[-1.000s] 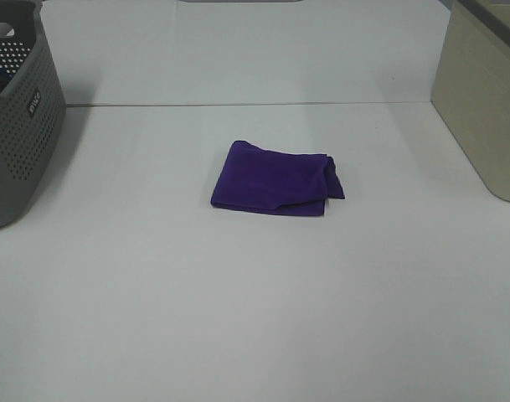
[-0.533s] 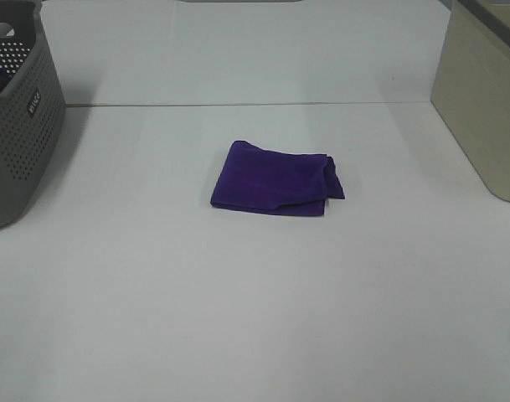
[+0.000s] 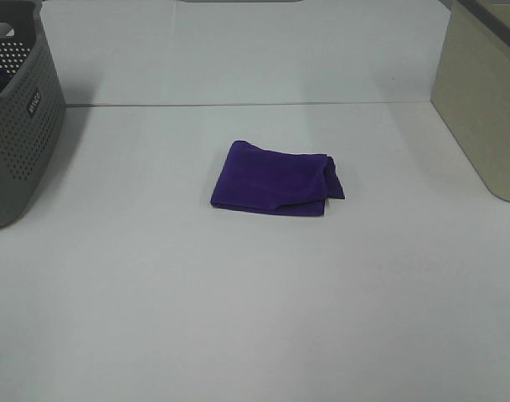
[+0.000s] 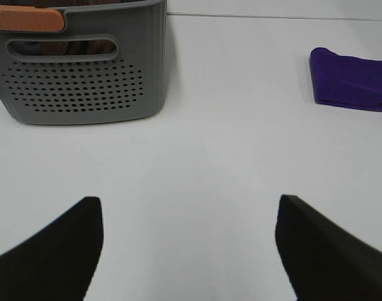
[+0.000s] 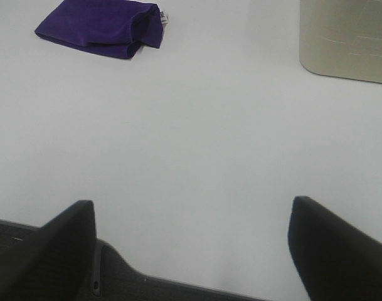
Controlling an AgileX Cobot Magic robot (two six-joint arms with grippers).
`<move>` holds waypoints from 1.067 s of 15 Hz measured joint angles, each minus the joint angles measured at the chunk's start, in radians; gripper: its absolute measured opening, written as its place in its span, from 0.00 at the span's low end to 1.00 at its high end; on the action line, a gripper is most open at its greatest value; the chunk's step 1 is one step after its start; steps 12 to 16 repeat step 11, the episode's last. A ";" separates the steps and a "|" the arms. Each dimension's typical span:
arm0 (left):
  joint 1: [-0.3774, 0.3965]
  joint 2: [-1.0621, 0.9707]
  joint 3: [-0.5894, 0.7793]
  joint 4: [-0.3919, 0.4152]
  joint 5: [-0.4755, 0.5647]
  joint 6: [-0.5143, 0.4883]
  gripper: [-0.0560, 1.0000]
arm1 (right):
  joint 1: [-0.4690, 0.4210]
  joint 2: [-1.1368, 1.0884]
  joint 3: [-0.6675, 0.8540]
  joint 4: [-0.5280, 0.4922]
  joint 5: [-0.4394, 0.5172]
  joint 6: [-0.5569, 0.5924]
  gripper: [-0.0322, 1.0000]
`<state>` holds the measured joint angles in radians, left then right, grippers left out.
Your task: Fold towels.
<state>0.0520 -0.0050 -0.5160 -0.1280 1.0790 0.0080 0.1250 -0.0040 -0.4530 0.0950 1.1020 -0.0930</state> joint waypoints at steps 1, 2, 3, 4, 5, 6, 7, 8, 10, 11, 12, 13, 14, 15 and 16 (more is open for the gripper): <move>0.001 0.000 0.000 -0.001 0.000 0.000 0.72 | 0.000 0.000 0.000 0.000 0.000 0.000 0.83; 0.001 0.000 0.000 -0.001 0.000 0.000 0.72 | 0.000 0.000 0.000 0.000 0.000 0.000 0.83; 0.001 0.000 0.000 -0.001 0.000 0.000 0.72 | 0.000 0.000 0.000 0.000 0.000 0.000 0.83; 0.001 0.000 0.000 -0.001 0.000 0.000 0.72 | 0.000 0.000 0.000 0.000 0.000 0.000 0.83; 0.001 0.000 0.000 -0.001 0.000 0.000 0.72 | 0.000 0.000 0.000 0.000 0.000 0.000 0.83; 0.001 0.000 0.000 -0.001 0.000 0.000 0.72 | 0.000 0.000 0.000 0.000 0.000 0.000 0.83; 0.001 0.000 0.000 -0.001 0.000 0.000 0.72 | 0.000 0.000 0.000 0.000 0.000 0.000 0.83; 0.001 0.000 0.000 -0.001 0.000 0.000 0.72 | 0.000 0.000 0.000 0.000 0.000 0.000 0.83; 0.001 0.000 0.000 -0.001 0.000 0.000 0.72 | 0.000 0.000 0.000 0.000 0.000 0.000 0.83; 0.001 0.000 0.000 -0.001 0.000 0.000 0.72 | 0.000 0.000 0.000 0.000 0.000 0.000 0.83; 0.001 0.000 0.000 -0.001 0.000 0.000 0.72 | 0.000 0.000 0.000 0.000 0.000 0.000 0.83; 0.001 0.000 0.000 -0.001 0.000 0.000 0.72 | 0.000 0.000 0.000 0.000 0.000 0.000 0.83; 0.001 0.000 0.000 -0.001 0.000 0.000 0.72 | 0.000 0.000 0.000 0.000 0.000 0.000 0.83; 0.001 0.000 0.000 -0.001 0.000 0.000 0.72 | 0.000 0.000 0.000 0.000 0.000 0.000 0.83; 0.001 0.000 0.000 -0.001 0.000 0.000 0.72 | 0.000 0.000 0.000 0.000 0.000 0.000 0.83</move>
